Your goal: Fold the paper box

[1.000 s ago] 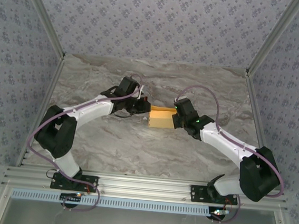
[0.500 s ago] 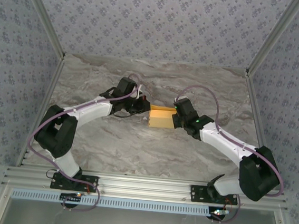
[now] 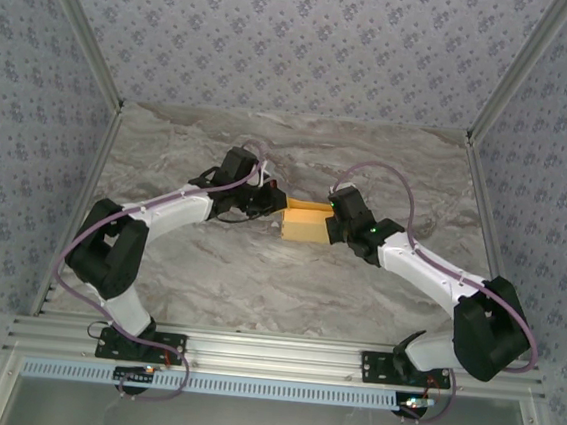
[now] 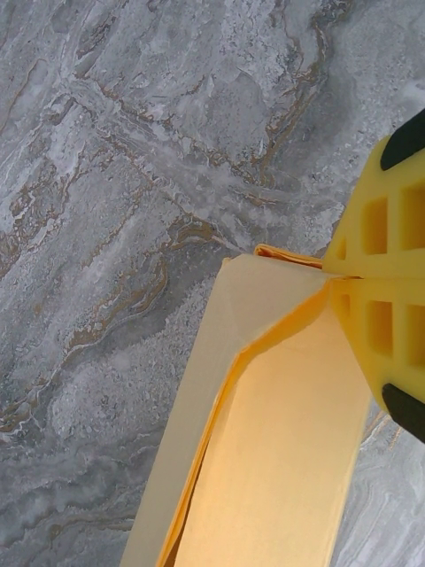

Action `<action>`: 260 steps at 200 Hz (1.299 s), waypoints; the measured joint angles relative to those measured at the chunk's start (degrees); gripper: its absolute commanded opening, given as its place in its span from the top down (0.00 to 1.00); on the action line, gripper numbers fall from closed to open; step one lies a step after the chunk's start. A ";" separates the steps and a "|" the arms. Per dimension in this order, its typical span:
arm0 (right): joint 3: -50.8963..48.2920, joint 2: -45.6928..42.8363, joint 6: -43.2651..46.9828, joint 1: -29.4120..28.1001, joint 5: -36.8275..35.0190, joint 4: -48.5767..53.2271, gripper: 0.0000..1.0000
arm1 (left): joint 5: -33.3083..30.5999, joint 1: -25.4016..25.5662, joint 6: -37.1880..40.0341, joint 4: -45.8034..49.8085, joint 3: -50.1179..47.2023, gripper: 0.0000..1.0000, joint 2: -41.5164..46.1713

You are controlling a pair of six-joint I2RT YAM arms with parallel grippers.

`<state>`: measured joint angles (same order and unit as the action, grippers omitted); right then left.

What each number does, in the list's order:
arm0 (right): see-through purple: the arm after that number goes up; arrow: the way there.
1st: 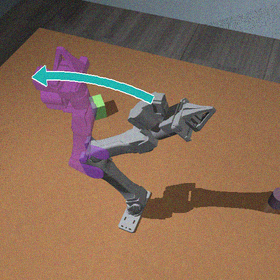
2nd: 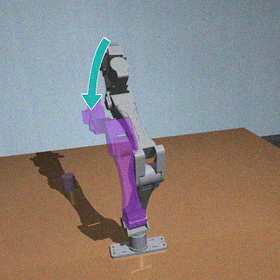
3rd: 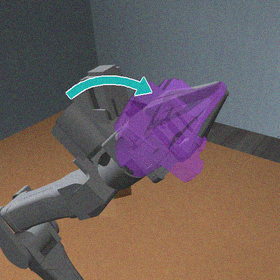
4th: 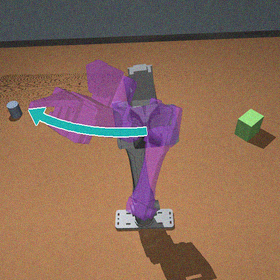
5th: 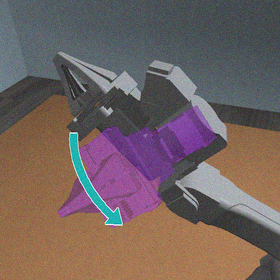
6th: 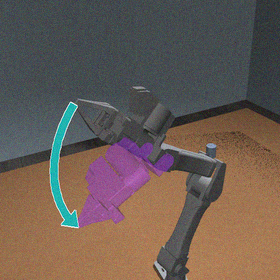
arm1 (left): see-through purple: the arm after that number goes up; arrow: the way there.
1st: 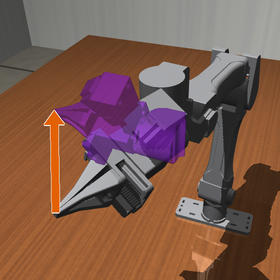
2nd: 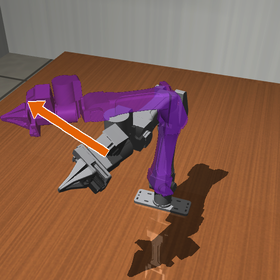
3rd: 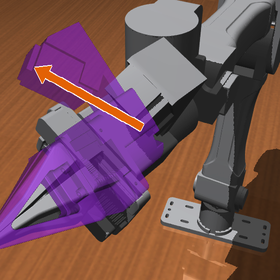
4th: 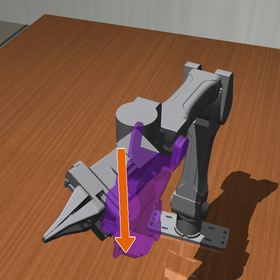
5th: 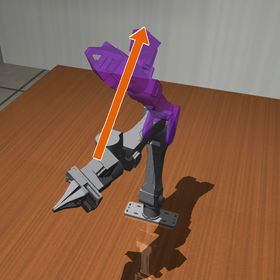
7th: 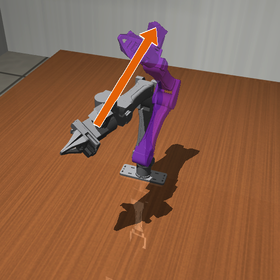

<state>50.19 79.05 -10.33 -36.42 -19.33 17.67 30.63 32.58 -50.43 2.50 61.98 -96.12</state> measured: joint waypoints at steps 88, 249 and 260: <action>0.02 0.04 -0.02 0.00 0.11 -0.07 1.00 | -1.53 0.00 10.21 9.25 3.91 1.00 -0.24; 0.87 0.94 -0.04 -0.26 0.70 -0.09 1.00 | -4.83 -0.22 28.37 28.92 15.91 1.00 -4.63; 1.01 1.03 -0.07 -0.26 0.70 -0.07 1.00 | -5.40 -0.20 29.14 29.75 16.48 1.00 -4.85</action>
<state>51.20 80.07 -10.39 -36.69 -18.63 17.61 25.23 32.38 -21.30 32.25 78.46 -100.97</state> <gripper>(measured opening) 0.051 0.042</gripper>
